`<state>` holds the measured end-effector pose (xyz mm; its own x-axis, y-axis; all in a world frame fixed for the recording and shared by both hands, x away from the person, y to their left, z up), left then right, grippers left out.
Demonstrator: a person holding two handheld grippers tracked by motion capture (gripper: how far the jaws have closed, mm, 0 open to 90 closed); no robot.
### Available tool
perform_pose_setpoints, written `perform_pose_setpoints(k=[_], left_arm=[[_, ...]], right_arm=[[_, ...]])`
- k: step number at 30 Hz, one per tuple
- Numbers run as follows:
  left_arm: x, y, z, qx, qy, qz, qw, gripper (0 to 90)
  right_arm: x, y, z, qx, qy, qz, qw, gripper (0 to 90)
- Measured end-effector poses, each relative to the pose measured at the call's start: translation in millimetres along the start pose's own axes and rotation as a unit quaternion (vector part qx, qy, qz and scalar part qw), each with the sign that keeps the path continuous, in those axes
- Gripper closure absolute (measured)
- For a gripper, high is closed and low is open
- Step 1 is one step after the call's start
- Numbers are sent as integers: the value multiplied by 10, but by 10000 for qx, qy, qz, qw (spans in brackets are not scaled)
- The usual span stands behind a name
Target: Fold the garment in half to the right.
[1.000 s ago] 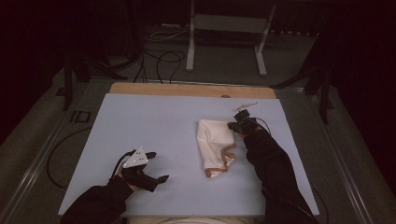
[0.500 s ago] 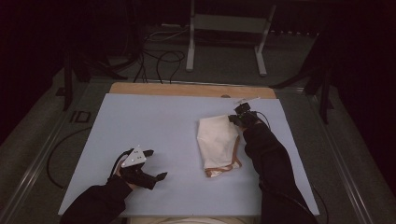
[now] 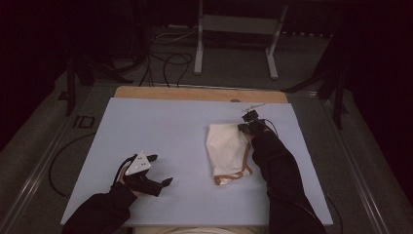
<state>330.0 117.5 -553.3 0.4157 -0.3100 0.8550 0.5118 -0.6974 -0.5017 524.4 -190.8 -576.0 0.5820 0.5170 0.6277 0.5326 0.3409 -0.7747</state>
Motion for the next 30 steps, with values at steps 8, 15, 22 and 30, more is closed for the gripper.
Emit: perform_pose_setpoints(k=[8,15,22,30], left_arm=[[-5,-2,5,16,5,-2,10000,11],[5,-7,2,13,8,-7,10000,11],[29,-30,9,30,6,-42,10000,11],[29,-42,22,44,-12,-43,10000,9]], right_arm=[[-67,52,-18,-39,47,46,10000,880],[-60,51,-18,-28,85,68,9999,838],[39,-73,34,76,45,-80,9999,546],[180,-202,222,414,-30,-274,9988,330]])
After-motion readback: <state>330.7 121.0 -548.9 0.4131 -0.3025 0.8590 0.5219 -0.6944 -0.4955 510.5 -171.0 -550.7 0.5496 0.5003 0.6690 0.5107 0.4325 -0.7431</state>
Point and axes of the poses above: each handheld gripper's, and its own axes: y roughly forward along the jaws, x roughly out of its top, z roughly to its left, the point moved 9 cm from there along y, roughly forward along the jaws, and after that the axes turned 7 degrees about -y, right-handed, at the moved point
